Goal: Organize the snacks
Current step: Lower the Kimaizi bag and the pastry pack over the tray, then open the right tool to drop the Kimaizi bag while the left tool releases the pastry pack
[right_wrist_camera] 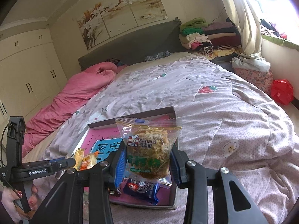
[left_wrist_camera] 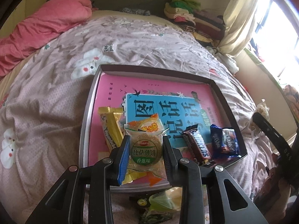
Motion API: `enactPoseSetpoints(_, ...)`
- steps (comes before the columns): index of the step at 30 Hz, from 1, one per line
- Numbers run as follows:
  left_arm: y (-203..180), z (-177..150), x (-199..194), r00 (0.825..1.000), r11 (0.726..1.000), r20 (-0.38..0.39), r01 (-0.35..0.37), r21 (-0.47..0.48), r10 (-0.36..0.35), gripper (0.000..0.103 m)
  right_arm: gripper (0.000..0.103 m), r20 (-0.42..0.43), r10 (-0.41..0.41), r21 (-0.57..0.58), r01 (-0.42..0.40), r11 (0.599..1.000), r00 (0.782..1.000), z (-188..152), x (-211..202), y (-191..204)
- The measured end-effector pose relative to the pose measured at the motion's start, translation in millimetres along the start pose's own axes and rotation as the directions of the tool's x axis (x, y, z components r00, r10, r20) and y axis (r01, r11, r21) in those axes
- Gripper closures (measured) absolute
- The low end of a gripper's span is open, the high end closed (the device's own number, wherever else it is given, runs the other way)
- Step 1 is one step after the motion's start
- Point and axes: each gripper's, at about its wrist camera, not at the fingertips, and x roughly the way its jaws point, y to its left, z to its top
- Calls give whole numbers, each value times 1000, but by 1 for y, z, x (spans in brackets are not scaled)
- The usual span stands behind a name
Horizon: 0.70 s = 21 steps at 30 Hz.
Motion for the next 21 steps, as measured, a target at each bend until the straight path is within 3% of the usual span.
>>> enactPoseSetpoints(21,-11,-7,13,1000,999,-28,1,40,0,69,62,-99,88,-52,-93,994,991,-9,27,26)
